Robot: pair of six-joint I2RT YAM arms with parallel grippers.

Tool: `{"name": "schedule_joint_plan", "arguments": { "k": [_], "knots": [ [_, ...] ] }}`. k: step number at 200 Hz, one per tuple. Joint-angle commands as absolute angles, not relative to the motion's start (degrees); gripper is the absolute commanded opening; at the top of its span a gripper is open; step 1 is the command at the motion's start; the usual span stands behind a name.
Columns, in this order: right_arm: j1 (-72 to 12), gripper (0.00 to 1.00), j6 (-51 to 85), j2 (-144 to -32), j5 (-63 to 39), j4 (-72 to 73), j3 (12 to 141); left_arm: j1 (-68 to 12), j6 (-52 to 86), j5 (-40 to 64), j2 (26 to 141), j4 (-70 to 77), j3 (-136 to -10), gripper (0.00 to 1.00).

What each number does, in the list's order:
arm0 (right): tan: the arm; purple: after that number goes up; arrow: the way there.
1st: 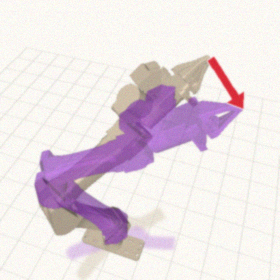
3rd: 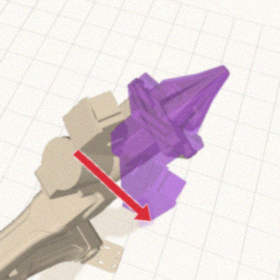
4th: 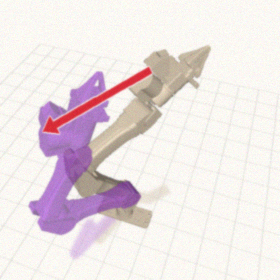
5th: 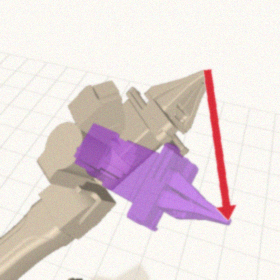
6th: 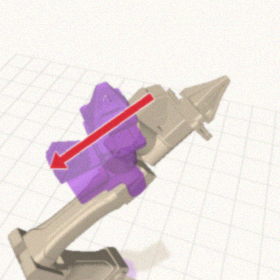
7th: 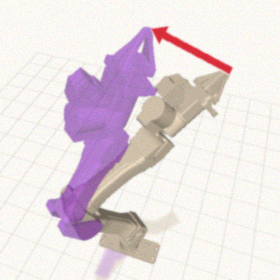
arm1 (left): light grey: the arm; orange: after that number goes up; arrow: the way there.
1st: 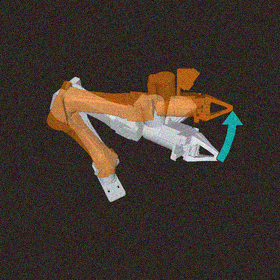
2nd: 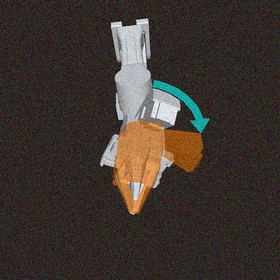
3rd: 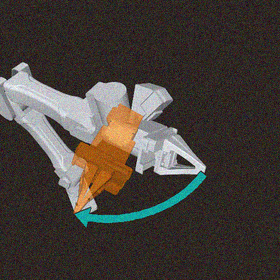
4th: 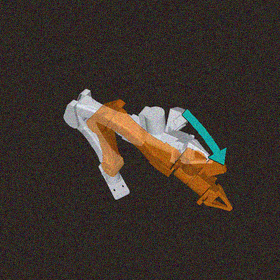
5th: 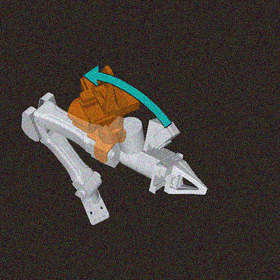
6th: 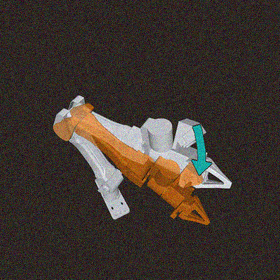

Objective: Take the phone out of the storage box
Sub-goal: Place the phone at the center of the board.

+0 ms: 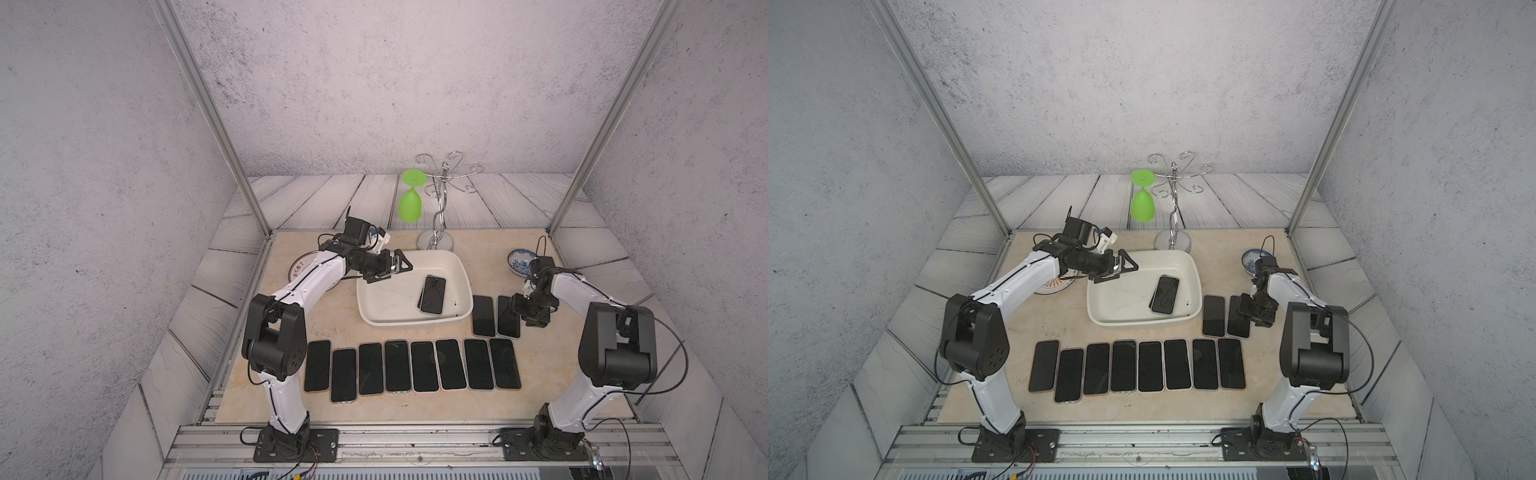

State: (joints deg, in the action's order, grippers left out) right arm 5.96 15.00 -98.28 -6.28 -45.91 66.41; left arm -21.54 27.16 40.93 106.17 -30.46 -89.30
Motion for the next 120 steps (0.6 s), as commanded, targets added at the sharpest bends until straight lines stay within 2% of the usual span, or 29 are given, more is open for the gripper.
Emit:
{"name": "schedule_joint_plan", "arguments": {
  "k": [1,9,37,87,120],
  "knots": [
    [8.0,0.58,16.4,-96.5,-4.6,-47.1,68.2,-20.9,26.0,40.3,106.8,-31.4,-89.5,0.98],
    [8.4,0.51,16.7,-97.5,-3.5,-47.3,68.9,-20.8,26.0,40.2,106.7,-31.4,-89.3,0.98],
    [8.6,0.00,17.5,-103.7,0.6,-48.1,72.6,-20.2,25.9,40.3,106.4,-31.8,-89.1,0.98],
    [8.7,0.00,16.8,-112.6,2.3,-48.6,78.5,-19.6,24.8,40.2,104.8,-33.5,-88.1,0.98],
    [8.5,0.00,16.0,-114.1,-3.1,-46.4,78.9,-19.3,24.8,40.1,104.2,-33.3,-87.5,0.99]
  ]
}}
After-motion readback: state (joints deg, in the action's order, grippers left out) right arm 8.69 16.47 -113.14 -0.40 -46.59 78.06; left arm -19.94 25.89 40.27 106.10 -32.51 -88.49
